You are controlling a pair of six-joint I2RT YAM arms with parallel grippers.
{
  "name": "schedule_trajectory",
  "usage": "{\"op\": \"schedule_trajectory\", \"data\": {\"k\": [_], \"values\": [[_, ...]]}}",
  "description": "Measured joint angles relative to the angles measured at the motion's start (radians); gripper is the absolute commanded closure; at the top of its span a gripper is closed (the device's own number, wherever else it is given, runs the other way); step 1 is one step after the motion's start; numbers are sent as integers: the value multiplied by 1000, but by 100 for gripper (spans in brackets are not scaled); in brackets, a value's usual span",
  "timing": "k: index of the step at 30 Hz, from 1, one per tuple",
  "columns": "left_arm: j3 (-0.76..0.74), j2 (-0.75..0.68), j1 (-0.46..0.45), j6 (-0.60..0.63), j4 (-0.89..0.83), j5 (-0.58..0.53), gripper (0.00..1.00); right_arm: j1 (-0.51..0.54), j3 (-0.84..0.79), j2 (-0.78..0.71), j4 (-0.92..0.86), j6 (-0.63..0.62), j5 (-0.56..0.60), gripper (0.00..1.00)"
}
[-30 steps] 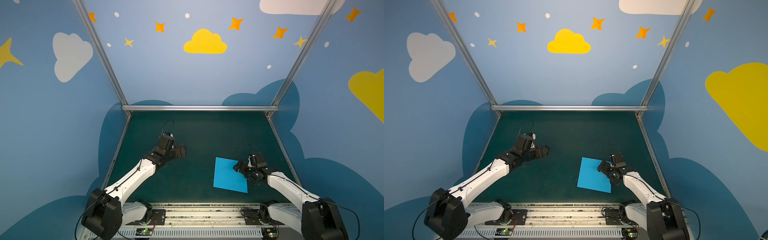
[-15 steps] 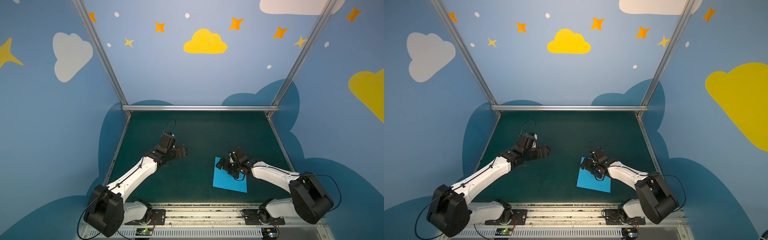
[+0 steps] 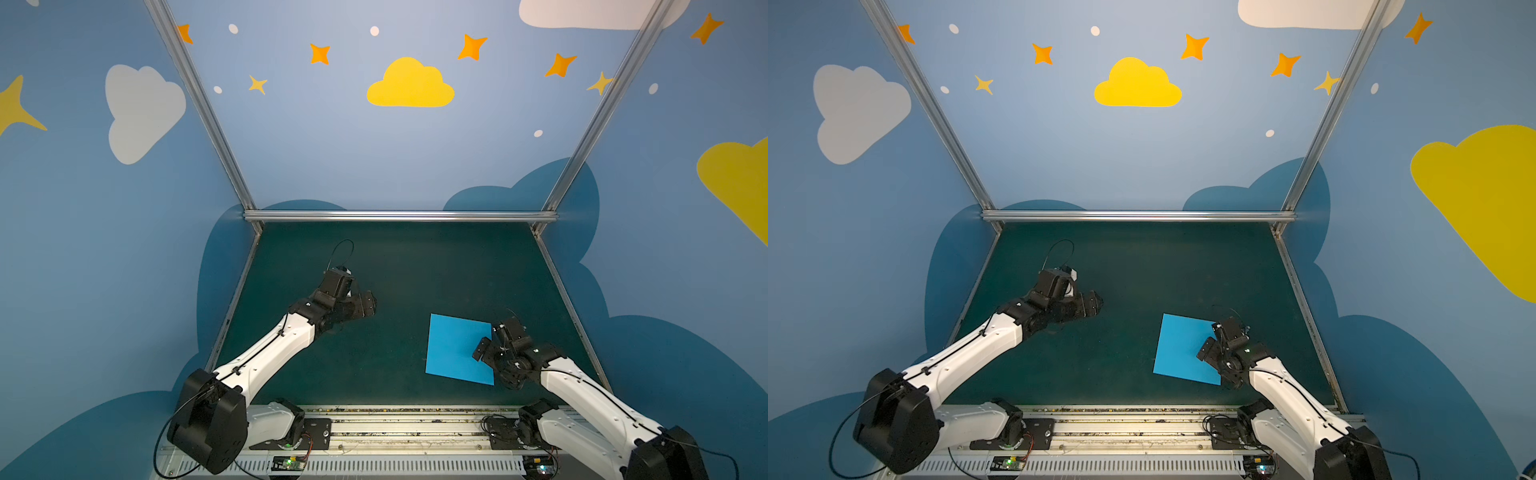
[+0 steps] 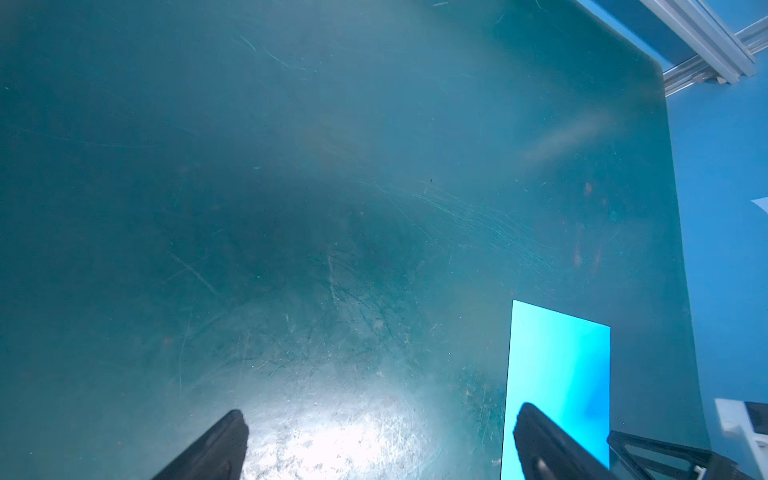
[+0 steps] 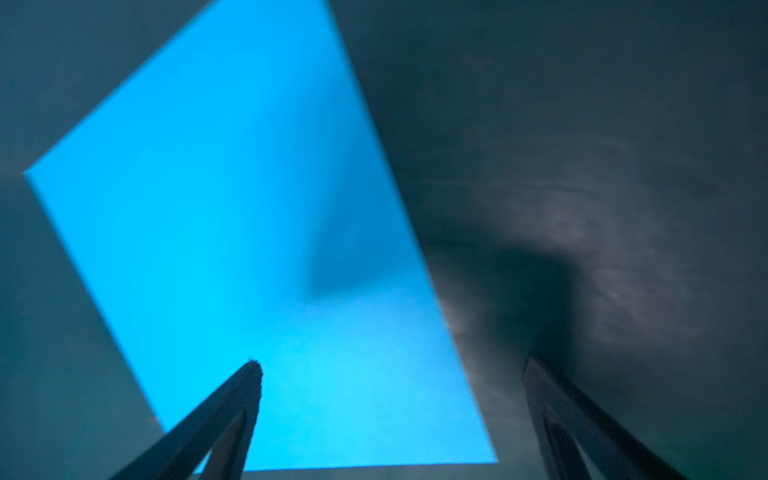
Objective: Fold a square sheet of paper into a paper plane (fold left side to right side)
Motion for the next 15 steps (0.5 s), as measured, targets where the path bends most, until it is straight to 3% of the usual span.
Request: {"op": "schedule_trajectory", "data": {"k": [10, 15], "values": [[0, 29, 0, 0, 2, 1, 0, -10, 12, 58, 10, -51, -45, 6], [0, 32, 0, 0, 7, 1, 0, 69, 39, 150, 0, -30, 14, 8]]}}
